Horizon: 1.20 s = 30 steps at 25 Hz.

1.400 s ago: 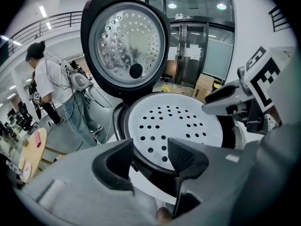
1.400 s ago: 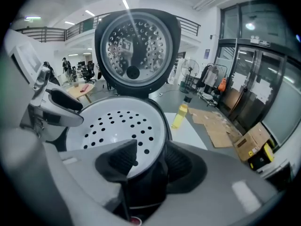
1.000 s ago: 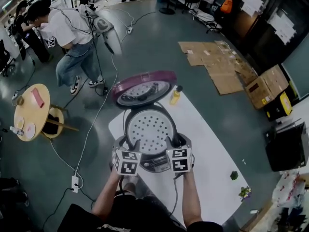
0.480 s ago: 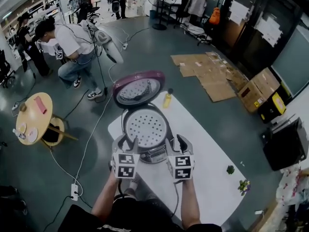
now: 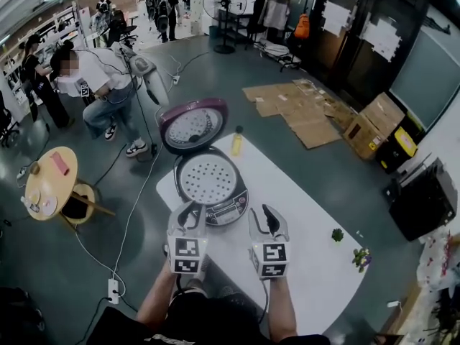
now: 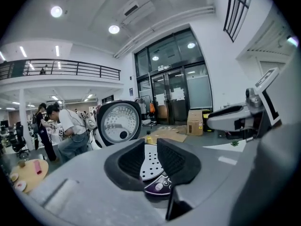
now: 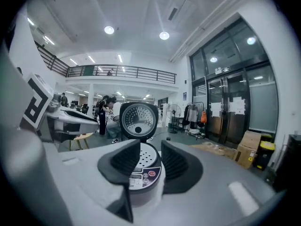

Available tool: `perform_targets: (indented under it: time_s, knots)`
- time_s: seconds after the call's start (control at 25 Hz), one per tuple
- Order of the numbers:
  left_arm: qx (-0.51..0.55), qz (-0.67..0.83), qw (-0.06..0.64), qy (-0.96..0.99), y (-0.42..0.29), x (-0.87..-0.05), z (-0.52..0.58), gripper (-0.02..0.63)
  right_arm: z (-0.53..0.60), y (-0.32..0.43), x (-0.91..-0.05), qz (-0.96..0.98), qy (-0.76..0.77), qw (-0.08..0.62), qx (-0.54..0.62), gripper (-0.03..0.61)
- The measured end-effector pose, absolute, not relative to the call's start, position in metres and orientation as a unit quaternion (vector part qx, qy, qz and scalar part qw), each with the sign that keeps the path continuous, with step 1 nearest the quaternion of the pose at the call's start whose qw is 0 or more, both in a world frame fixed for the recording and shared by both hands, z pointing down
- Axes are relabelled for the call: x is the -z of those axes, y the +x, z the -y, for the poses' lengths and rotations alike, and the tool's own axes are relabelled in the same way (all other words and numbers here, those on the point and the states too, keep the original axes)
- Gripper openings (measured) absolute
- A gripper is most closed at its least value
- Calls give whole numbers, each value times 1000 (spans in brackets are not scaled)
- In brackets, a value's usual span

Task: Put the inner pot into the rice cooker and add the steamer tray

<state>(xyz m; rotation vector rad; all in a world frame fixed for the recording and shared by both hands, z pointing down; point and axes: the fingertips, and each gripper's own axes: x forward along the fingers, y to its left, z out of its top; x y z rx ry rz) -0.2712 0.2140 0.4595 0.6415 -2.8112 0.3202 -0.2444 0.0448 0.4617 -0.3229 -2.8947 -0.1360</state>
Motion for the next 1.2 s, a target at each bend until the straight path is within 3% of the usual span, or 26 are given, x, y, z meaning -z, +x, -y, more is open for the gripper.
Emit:
perform_targets:
  time_s: [0.6,1.2]
  knots:
    - [-103,948,96,285,-188,-468,-171,18,-2,-130,-465,997,-24,77,17,8]
    - [-113,943,85,300,-173,-459,-159,15,3,-114,-459,997,-17,73,20,6]
